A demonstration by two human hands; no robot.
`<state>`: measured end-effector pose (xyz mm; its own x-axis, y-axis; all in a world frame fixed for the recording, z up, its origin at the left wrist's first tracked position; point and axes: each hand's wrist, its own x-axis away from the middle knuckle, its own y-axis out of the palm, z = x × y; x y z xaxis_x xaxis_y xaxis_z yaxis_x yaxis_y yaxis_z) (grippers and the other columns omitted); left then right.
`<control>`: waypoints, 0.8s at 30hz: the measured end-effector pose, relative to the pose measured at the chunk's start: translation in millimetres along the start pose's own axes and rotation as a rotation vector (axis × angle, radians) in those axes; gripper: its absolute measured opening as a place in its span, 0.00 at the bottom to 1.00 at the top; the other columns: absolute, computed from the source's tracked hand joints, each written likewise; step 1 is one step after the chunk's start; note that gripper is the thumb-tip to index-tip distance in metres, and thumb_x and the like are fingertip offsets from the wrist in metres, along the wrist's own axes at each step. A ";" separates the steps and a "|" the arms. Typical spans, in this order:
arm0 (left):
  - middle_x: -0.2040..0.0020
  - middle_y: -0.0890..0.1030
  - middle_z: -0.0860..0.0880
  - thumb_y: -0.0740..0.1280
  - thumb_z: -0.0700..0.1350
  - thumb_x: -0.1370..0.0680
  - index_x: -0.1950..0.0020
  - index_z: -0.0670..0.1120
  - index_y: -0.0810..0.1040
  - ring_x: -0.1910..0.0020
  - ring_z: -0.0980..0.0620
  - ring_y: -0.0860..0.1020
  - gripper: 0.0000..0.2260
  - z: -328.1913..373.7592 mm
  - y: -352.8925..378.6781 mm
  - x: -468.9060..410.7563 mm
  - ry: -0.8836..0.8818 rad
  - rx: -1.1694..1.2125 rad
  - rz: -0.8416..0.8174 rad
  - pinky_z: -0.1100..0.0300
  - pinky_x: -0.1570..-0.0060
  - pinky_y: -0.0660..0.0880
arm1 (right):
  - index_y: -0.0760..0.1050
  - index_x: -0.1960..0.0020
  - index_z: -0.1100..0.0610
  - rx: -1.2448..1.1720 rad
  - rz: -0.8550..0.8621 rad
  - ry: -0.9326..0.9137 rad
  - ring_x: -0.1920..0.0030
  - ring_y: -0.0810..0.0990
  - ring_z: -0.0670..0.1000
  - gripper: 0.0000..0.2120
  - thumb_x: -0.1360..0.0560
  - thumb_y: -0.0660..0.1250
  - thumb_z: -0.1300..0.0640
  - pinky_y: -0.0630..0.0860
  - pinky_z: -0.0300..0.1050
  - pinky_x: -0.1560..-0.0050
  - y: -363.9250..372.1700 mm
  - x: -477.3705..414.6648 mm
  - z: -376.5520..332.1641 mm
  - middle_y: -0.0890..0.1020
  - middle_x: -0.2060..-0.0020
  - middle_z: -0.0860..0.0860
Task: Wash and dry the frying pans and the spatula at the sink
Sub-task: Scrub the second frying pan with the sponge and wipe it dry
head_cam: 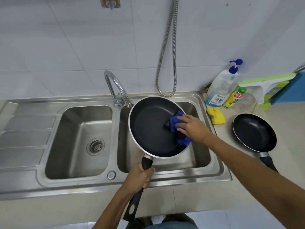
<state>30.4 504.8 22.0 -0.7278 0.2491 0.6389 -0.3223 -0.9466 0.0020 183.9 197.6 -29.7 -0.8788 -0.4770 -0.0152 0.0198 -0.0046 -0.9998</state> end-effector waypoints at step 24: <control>0.74 0.67 0.51 0.69 0.40 0.21 0.59 0.44 0.71 0.79 0.55 0.65 0.09 -1.9 15.2 -0.1 -0.063 0.090 -0.006 0.62 0.77 0.67 | 0.82 0.40 0.46 -0.904 -0.228 0.038 0.44 0.81 0.44 0.14 0.21 0.65 0.42 0.74 0.47 0.39 -22.6 -32.6 -147.3 0.84 0.46 0.44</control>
<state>24.4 490.8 20.5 -0.6860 0.2440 0.6855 -0.2686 -0.9605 0.0731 141.9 342.8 -8.6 -0.8310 -0.5198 0.1983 -0.5198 0.5985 -0.6096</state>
